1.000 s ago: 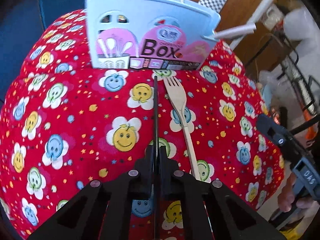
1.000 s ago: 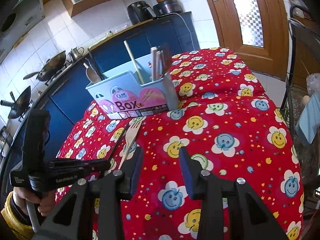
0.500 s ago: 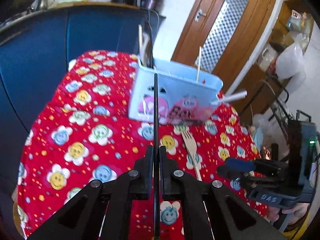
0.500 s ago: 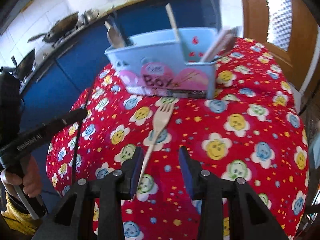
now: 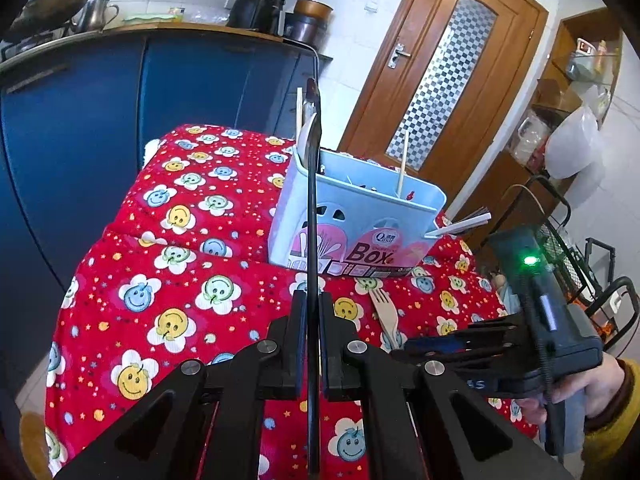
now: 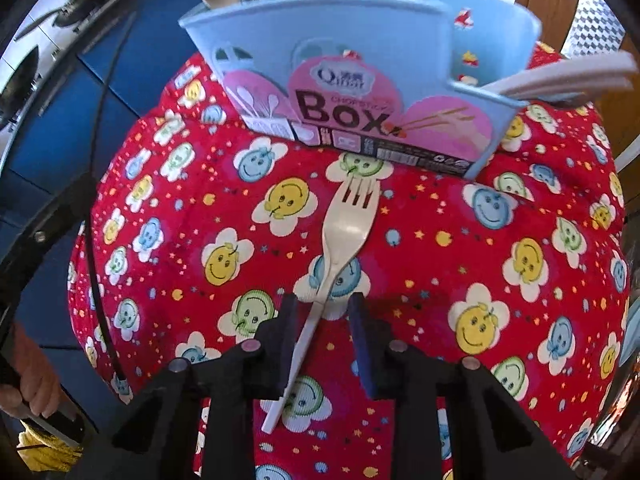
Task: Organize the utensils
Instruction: 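Lift the chopstick in the left tool and fork in the right tool over the box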
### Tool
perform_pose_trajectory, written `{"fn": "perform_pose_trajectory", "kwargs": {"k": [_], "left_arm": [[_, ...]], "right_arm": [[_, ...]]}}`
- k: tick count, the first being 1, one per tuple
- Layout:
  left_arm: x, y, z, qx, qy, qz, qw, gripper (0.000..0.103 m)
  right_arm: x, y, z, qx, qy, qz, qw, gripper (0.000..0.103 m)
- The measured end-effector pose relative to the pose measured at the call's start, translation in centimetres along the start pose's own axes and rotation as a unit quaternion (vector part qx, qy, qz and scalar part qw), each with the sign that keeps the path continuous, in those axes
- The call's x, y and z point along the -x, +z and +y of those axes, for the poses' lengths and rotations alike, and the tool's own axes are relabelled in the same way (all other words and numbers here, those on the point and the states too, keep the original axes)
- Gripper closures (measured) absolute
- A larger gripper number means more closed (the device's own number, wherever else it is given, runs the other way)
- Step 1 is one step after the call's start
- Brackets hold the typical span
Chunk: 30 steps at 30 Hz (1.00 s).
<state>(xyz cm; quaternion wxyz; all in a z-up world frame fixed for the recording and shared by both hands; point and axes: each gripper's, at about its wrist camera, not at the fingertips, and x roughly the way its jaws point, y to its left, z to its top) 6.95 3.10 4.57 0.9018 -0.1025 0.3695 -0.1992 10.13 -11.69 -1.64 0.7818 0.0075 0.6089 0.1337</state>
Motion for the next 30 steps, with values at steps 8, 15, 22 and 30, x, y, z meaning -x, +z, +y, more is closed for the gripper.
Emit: {"fn": "perform_pose_trajectory", "kwargs": {"k": [8, 15, 22, 30], "left_arm": [[0.0, 0.5, -0.6, -0.006, 0.0, -0.017, 0.9998, 0.098], [0.2, 1.2, -1.1, -0.011, -0.005, -0.035, 0.9993, 0.098], [1.1, 2.9, -2.5, -0.019, -0.011, -0.08, 0.9966, 0.098], [1.6, 6.4, -4.2, -0.029, 0.001, -0.151, 0.988, 0.098]], "right_arm": [[-0.5, 0.6, 0.6, 0.02, -0.023, -0.003, 1.0, 0.092], [1.6, -2.2, -1.2, -0.011, 0.048, -0.056, 0.997, 0.096], [6.6, -4.0, -2.6, -0.02, 0.091, -0.165, 0.982, 0.096], [12.0, -3.3, -4.2, -0.034, 0.084, -0.313, 0.945, 0.096]]}}
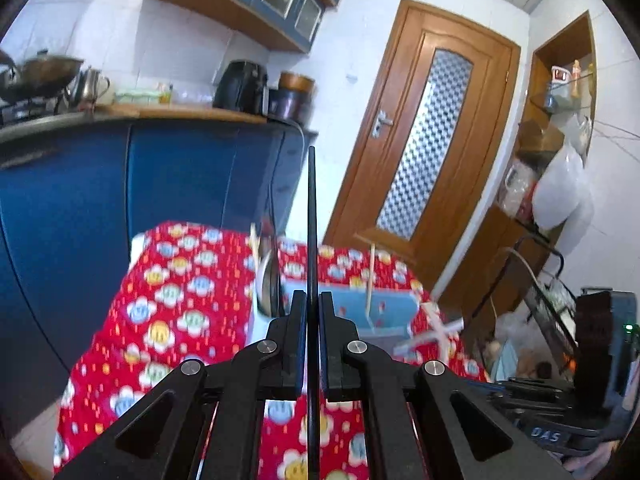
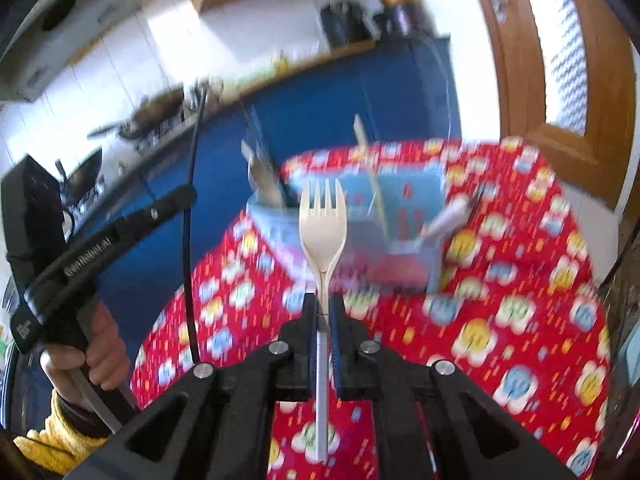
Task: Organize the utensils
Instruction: 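Lift the chopstick in the left tool and fork in the right tool over the box, then lower both held utensils into the box and open both tools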
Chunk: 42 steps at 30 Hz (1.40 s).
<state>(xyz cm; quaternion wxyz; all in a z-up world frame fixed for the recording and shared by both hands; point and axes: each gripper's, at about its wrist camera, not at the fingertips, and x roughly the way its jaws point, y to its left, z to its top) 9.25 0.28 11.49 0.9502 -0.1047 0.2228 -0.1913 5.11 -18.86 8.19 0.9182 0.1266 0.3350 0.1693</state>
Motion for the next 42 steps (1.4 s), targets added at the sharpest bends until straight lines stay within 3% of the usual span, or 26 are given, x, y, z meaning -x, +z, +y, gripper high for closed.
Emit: {"fn": "perform_pose_trajectory", "kwargs": {"k": [7, 19, 31, 42], "left_arm": [[-0.9, 2.8, -0.9, -0.007, 0.002, -0.069, 0.9976, 0.098], [-5.2, 5.0, -0.9, -0.009, 0.02, -0.133, 0.9908, 0.098], [-7.8, 3.6, -0.8, -0.043, 0.056, -0.182, 0.9807, 0.097], [-8.6, 2.0, -0.3, -0.037, 0.043, -0.158, 0.9858, 0.097]], "right_arm": [[0.6, 2.5, -0.7, 0.0, -0.026, -0.098, 0.995, 0.096], [-1.7, 5.0, -1.3, 0.042, -0.068, -0.186, 0.979, 0.096], [-4.3, 5.5, -2.1, 0.061, -0.082, -0.215, 0.971, 0.095], [-5.4, 4.9, -2.0, 0.067, -0.065, -0.203, 0.975, 0.095]]}}
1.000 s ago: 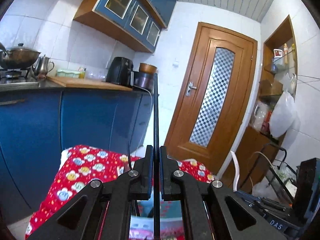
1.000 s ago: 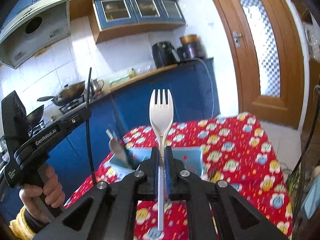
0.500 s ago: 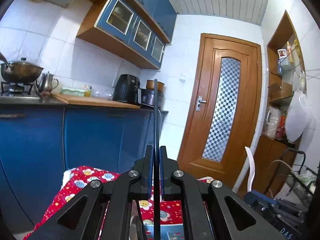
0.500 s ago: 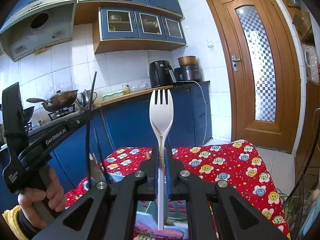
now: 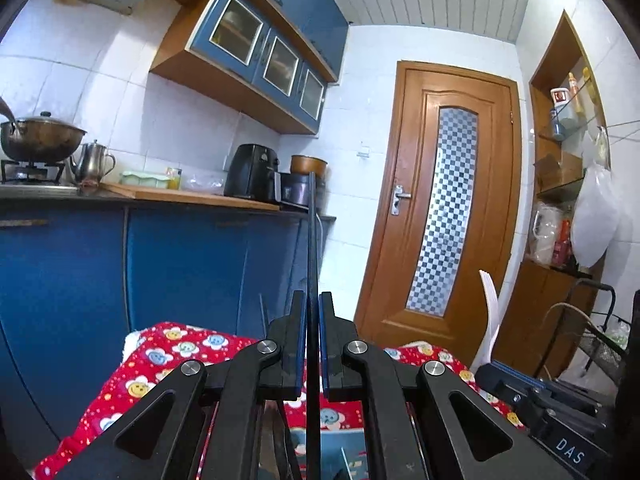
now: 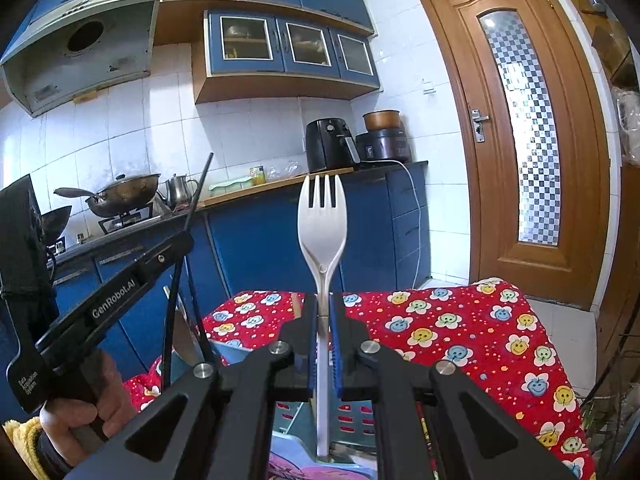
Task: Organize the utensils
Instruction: 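Lower both held utensils into the box and open both tools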
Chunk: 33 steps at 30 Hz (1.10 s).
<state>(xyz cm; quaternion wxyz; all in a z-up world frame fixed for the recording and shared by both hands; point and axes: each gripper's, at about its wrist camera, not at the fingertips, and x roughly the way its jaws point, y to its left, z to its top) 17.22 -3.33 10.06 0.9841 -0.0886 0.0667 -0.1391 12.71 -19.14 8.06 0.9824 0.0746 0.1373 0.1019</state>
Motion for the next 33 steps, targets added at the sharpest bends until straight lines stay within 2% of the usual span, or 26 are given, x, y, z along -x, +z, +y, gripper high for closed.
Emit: {"fn": "perform_pose_trajectory", "kwargs": {"k": [5, 7, 11, 16, 20, 27, 33], "left_arm": [[0.5, -0.9, 0.2, 0.006, -0.004, 0.005, 1.0, 0.097], [0.7, -1.2, 0.3, 0.01, -0.008, 0.007, 0.9999, 0.097], [1.2, -1.0, 0.6, 0.018, -0.016, 0.005, 0.9997, 0.097], [1.5, 0.1, 0.8, 0.039, -0.017, -0.015, 0.999, 0.097], [1.6, 1.1, 0.3, 0.036, -0.015, -0.035, 0.9986, 0.097], [1.4, 1.8, -0.3, 0.03, 0.016, -0.079, 0.9963, 0.097], [0.2, -0.3, 0.3, 0.032, 0.027, -0.039, 0.9983, 0.097]], "right_arm": [[0.2, -0.2, 0.2, 0.002, -0.003, 0.006, 1.0, 0.095], [0.4, -0.2, 0.1, -0.003, -0.004, 0.009, 1.0, 0.089], [1.1, 0.0, 0.1, -0.01, -0.003, 0.008, 1.0, 0.086], [2.8, 0.2, 0.3, -0.019, 0.004, 0.001, 1.0, 0.081], [3.7, 0.3, 0.4, -0.021, 0.009, -0.006, 1.0, 0.081], [4.1, 0.0, 0.1, -0.029, 0.018, -0.007, 0.999, 0.081], [4.5, -0.2, -0.4, -0.035, 0.017, -0.005, 0.999, 0.081]]}}
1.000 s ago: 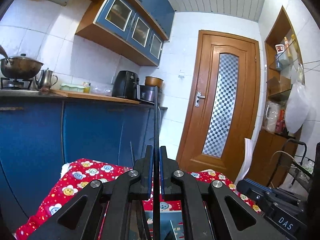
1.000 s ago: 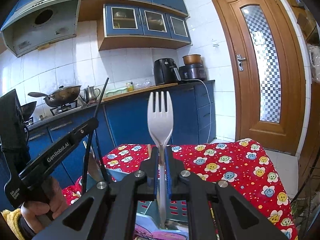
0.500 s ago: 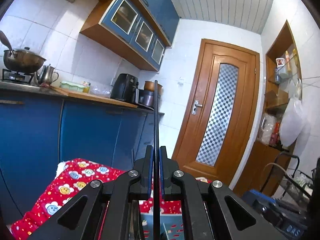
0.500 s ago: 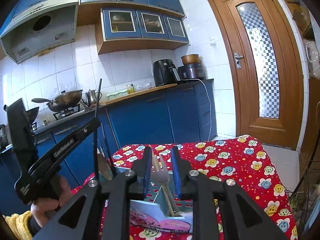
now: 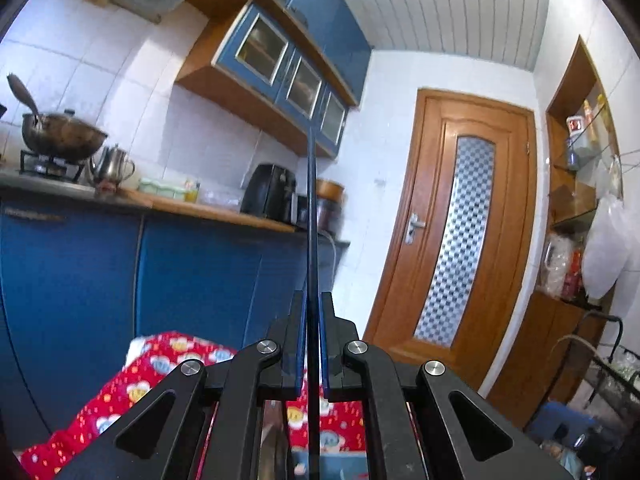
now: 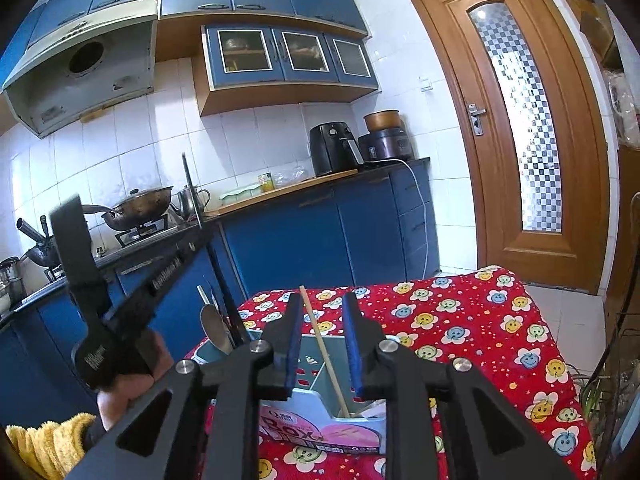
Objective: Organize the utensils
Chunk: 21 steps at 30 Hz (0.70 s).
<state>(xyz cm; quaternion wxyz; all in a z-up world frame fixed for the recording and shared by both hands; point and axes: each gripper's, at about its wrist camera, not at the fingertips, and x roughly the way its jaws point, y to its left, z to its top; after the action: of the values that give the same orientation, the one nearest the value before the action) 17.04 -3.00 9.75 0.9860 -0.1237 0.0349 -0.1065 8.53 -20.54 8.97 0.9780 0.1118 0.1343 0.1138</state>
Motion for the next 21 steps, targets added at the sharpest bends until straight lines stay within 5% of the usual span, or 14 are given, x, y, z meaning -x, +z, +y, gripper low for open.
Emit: {"fn": "perform_pose_trajectory", "kwargs": {"k": [4, 11, 21], "left_arm": [[0.4, -0.2, 0.0, -0.009, -0.009, 0.025, 0.9996, 0.095], [3.1, 0.4, -0.4, -0.027, -0.028, 0.055, 0.9977, 0.064], [6.9, -0.3, 0.1, -0.038, -0.019, 0.153, 0.9873, 0.055]], "right_arm": [[0.5, 0.0, 0.1, -0.004, 0.001, 0.0, 1.0, 0.08], [2.3, -0.2, 1.3, -0.001, 0.002, 0.003, 1.0, 0.074], [4.8, -2.2, 2.9, 0.003, -0.014, 0.042, 0.999, 0.057]]}}
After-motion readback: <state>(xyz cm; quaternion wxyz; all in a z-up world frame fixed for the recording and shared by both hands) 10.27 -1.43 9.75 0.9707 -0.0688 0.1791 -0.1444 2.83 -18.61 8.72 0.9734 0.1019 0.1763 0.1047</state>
